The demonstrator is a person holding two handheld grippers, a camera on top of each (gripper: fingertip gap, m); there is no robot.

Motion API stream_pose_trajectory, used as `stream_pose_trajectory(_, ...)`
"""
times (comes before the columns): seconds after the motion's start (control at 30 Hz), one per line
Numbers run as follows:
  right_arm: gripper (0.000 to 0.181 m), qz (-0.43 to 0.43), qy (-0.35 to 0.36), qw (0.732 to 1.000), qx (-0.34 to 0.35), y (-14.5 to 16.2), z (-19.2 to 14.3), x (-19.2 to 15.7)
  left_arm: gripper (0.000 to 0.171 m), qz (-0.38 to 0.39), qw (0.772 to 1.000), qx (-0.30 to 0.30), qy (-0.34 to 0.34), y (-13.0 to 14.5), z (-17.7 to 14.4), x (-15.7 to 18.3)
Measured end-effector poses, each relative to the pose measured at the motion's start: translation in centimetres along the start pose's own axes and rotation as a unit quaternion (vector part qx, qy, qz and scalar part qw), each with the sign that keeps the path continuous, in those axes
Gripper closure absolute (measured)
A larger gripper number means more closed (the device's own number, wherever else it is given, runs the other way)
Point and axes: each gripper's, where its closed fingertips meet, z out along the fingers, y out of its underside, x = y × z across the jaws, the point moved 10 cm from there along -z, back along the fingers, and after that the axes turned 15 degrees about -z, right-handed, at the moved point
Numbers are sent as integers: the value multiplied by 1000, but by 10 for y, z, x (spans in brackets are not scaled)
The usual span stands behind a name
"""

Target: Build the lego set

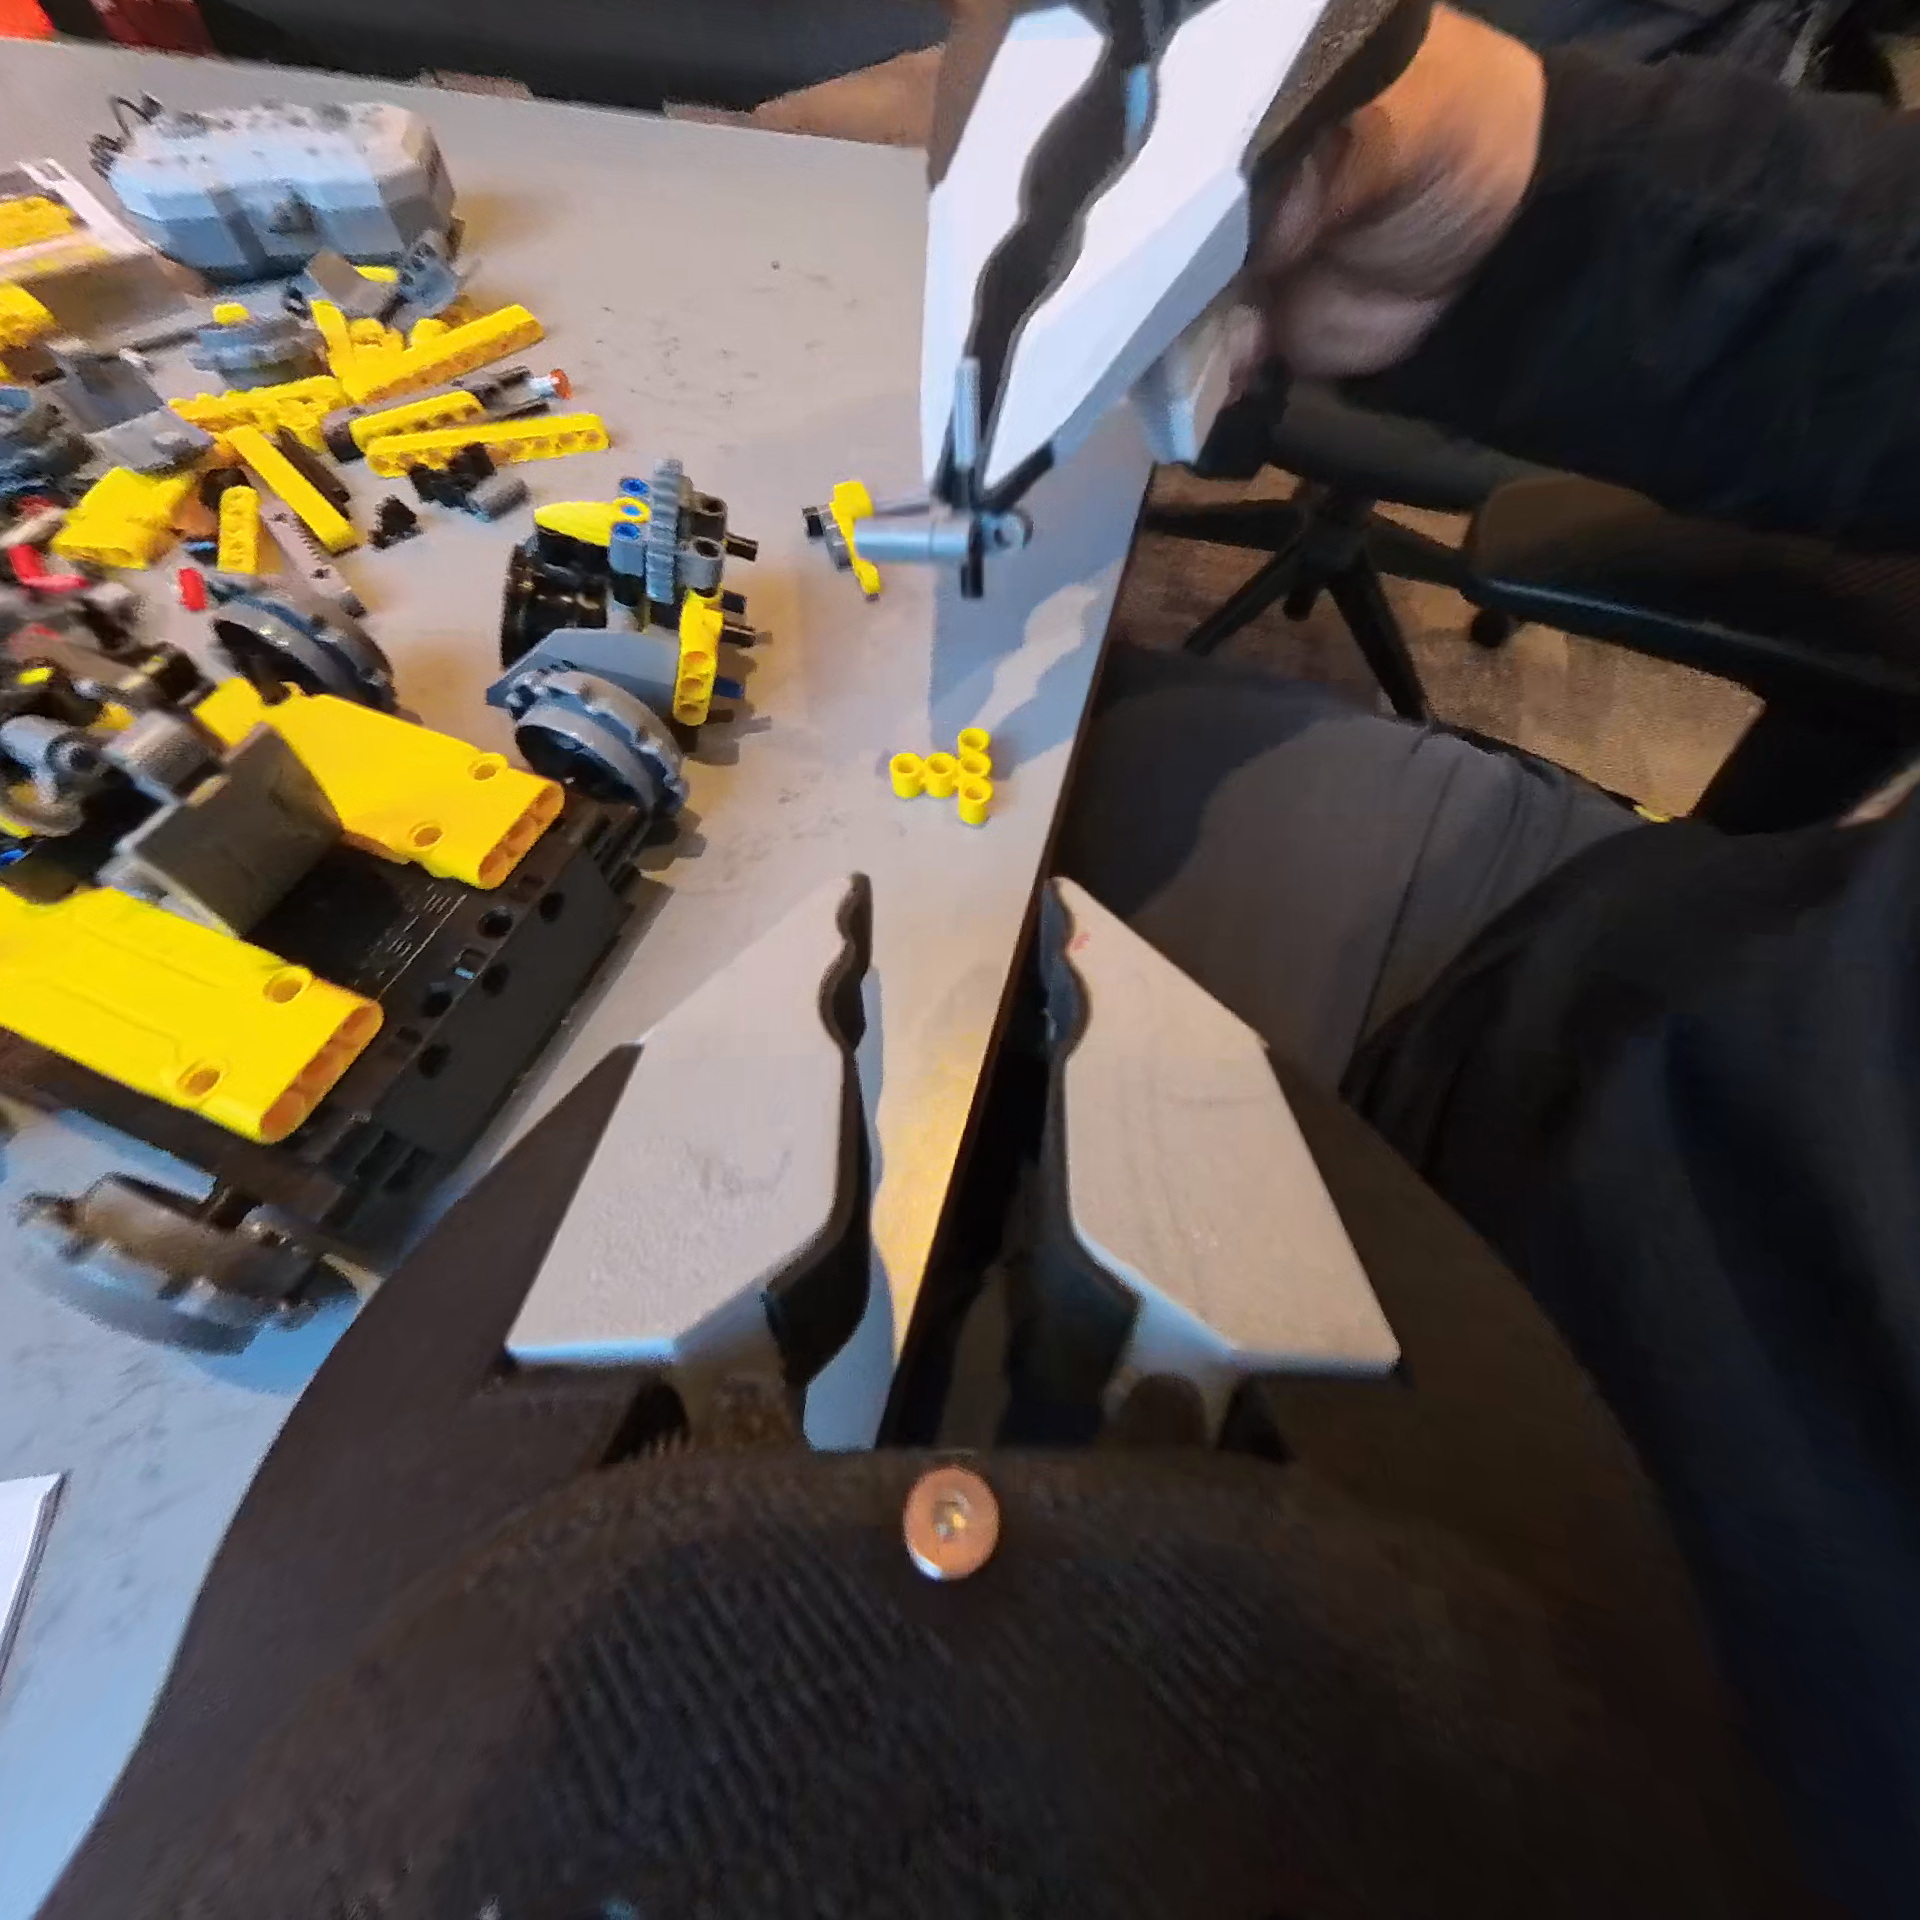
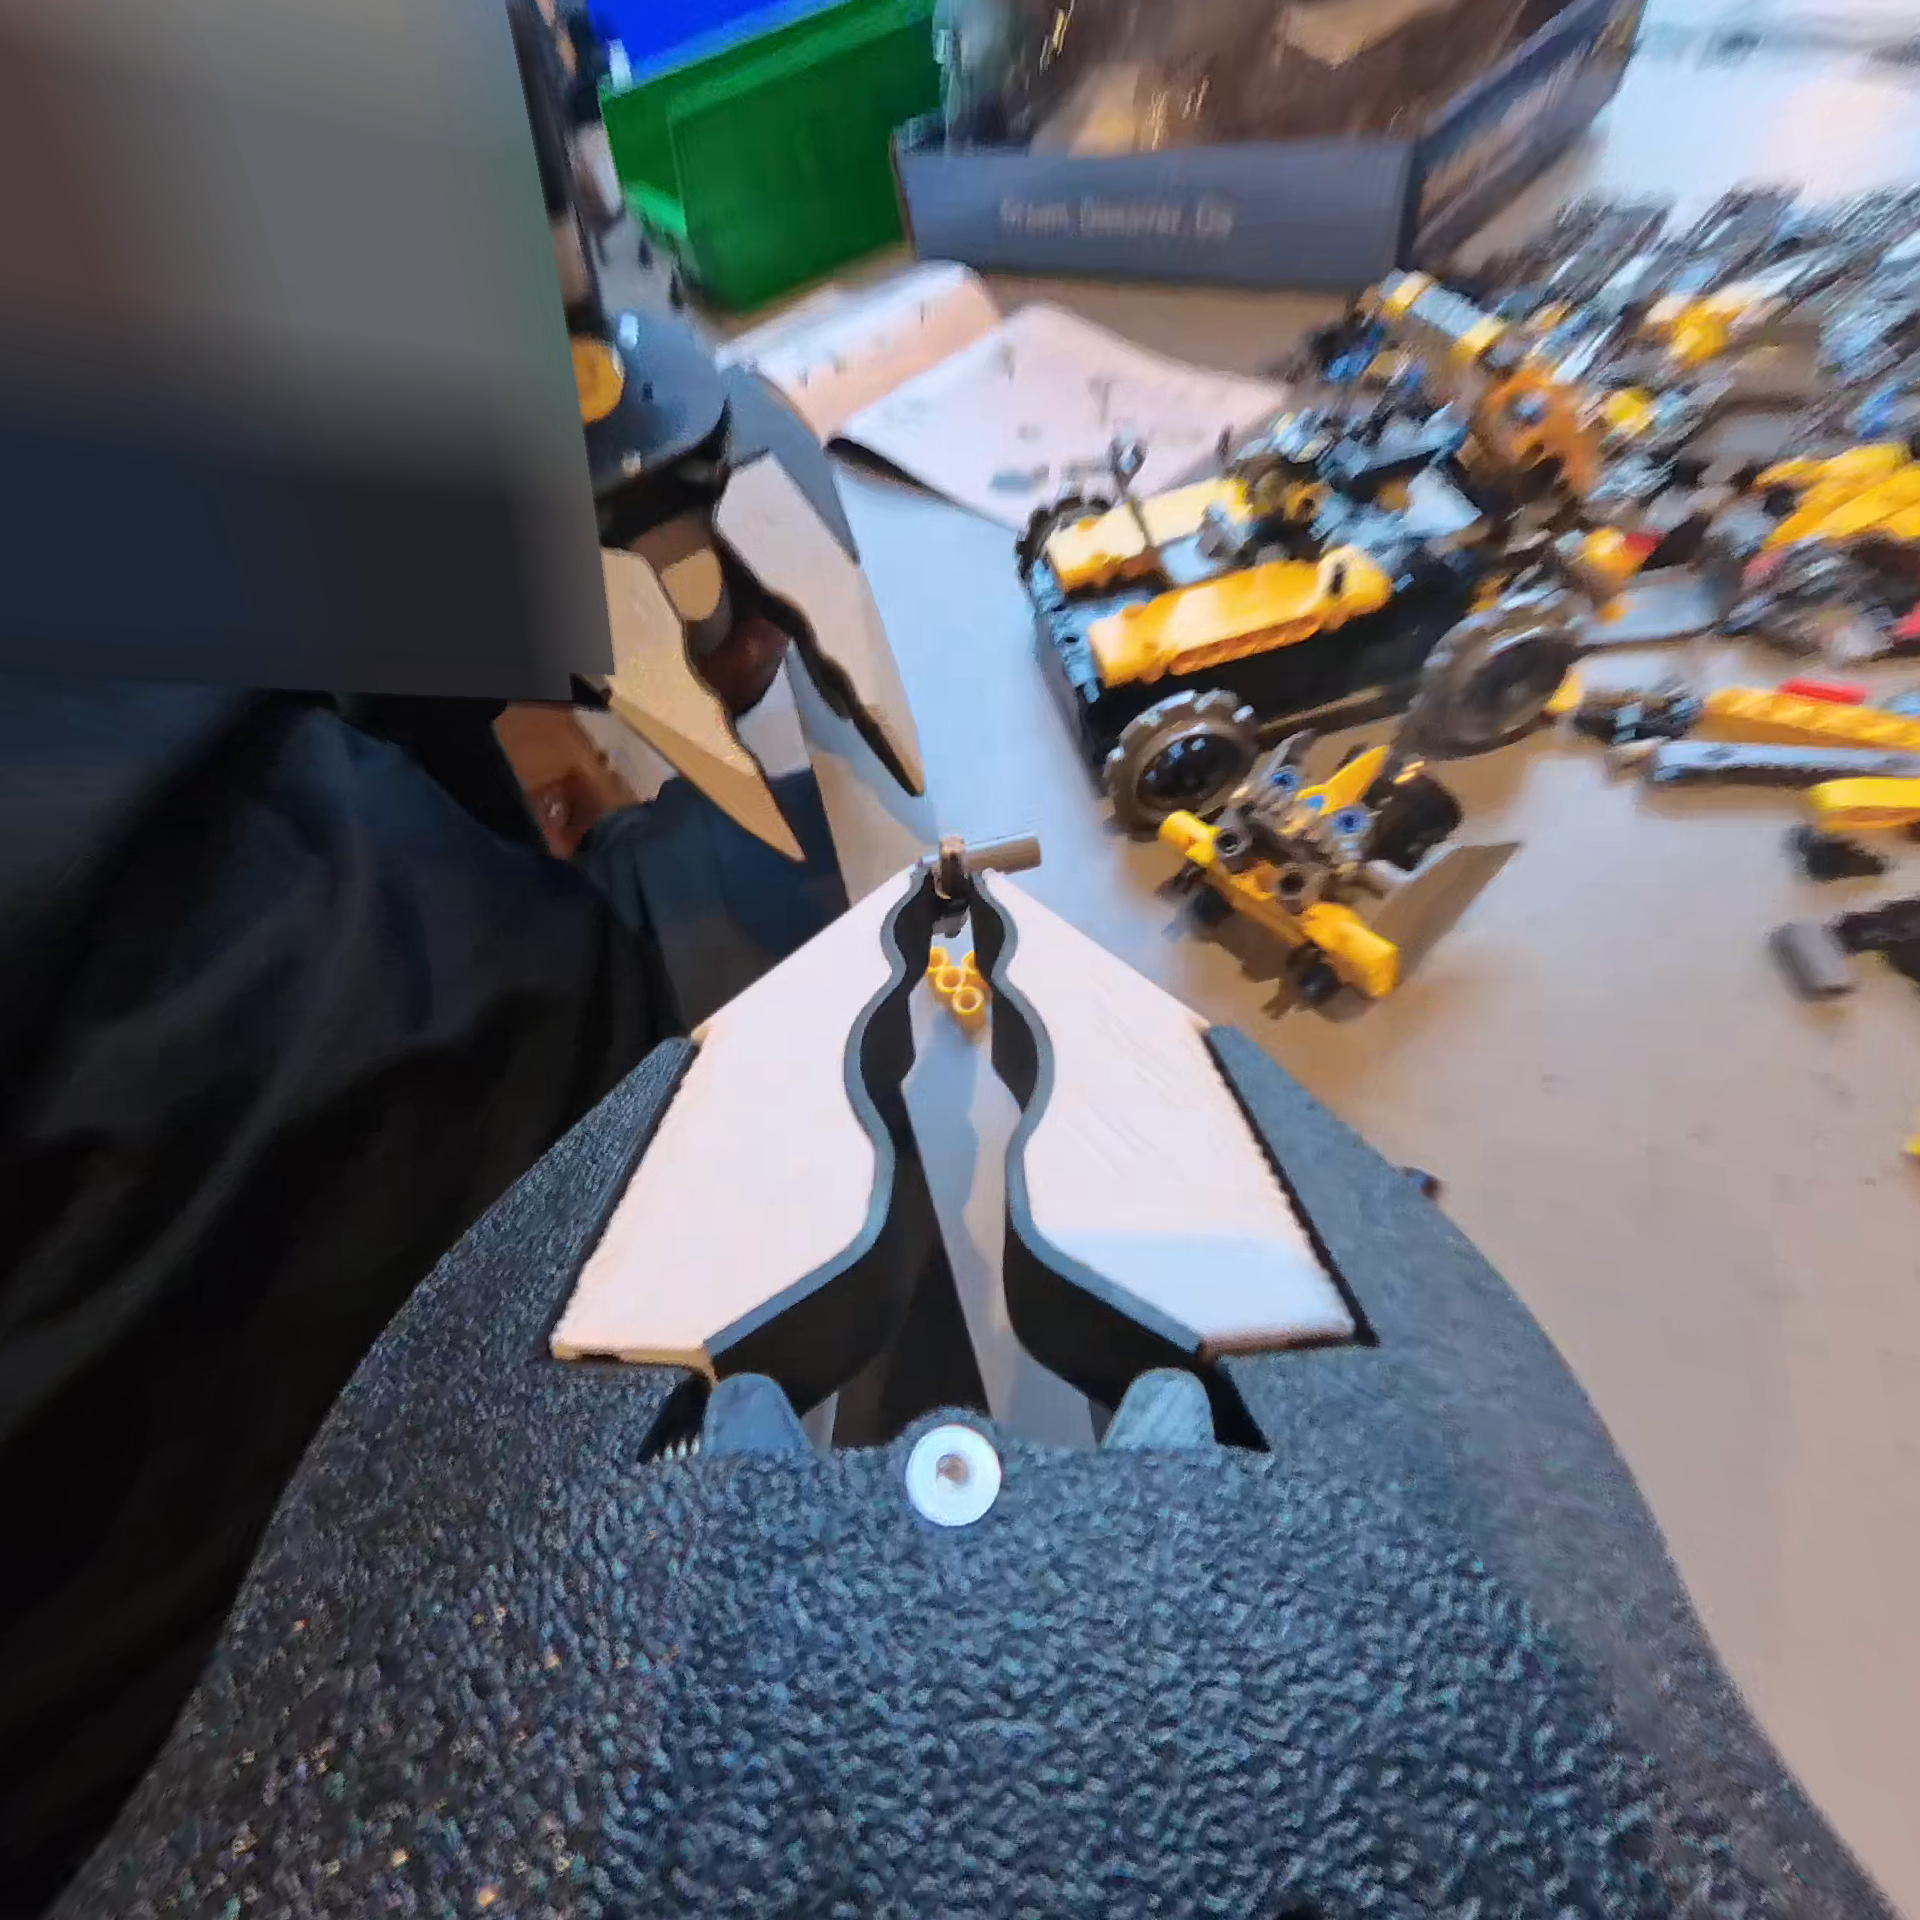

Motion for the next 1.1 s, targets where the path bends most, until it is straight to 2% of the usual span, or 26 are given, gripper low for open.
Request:
stream_pose_trajectory(0.13,175,-14,-19,998,-62,0,19,-1,146,19,999,-43,-20,-8,6,-4)
stream_pose_trajectory(0.23,175,-21,-36,996,-82,0,25,-1,145,23,997,-74,-10,-10,12,-4)
stream_pose_trajectory(0.83,175,-87,-60,985,-138,0,31,0,144,23,996,-85,6,-23,24,-9)
stream_pose_trajectory(1.03,175,-145,-84,971,-170,-7,35,0,141,25,995,-98,20,-25,30,-12)
stream_pose_trajectory(1.1,171,-168,-99,957,-216,-1,43,-1,138,28,994,-103,27,-26,32,-11)
